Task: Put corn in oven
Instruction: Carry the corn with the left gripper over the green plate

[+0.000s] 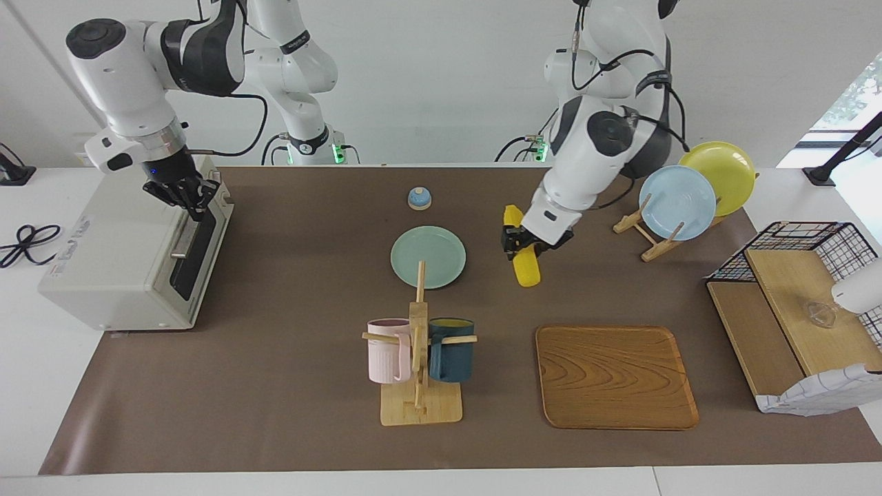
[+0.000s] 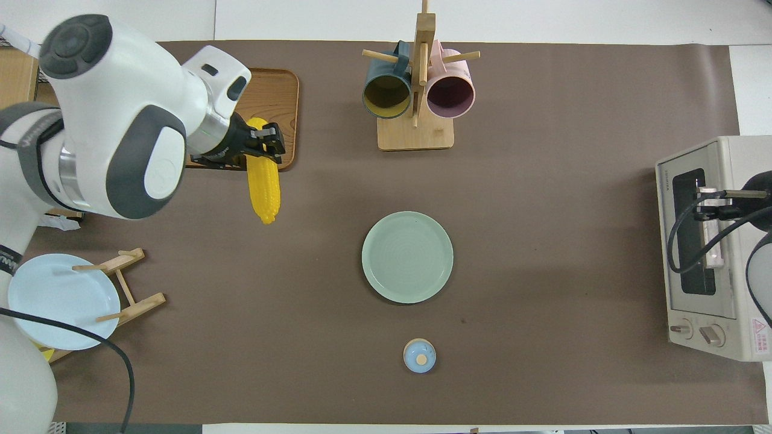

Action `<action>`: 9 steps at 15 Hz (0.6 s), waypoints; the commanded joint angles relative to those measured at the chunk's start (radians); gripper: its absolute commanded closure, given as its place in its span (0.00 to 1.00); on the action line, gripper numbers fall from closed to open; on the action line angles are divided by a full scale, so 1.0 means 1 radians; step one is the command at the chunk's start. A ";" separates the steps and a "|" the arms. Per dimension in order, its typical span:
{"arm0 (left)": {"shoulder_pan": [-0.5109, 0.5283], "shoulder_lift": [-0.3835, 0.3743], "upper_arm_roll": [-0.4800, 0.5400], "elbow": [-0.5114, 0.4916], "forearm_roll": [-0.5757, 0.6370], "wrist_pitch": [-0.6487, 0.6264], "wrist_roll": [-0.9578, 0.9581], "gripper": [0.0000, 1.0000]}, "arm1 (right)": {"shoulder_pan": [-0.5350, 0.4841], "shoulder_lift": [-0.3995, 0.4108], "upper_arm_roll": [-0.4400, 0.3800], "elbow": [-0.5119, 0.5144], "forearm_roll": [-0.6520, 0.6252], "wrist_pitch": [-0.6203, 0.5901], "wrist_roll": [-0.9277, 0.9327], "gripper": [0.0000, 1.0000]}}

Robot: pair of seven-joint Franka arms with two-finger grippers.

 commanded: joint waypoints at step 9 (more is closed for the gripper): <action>-0.295 -0.054 0.020 -0.315 -0.013 0.476 -0.034 1.00 | -0.088 0.026 0.006 -0.081 -0.010 0.089 -0.134 1.00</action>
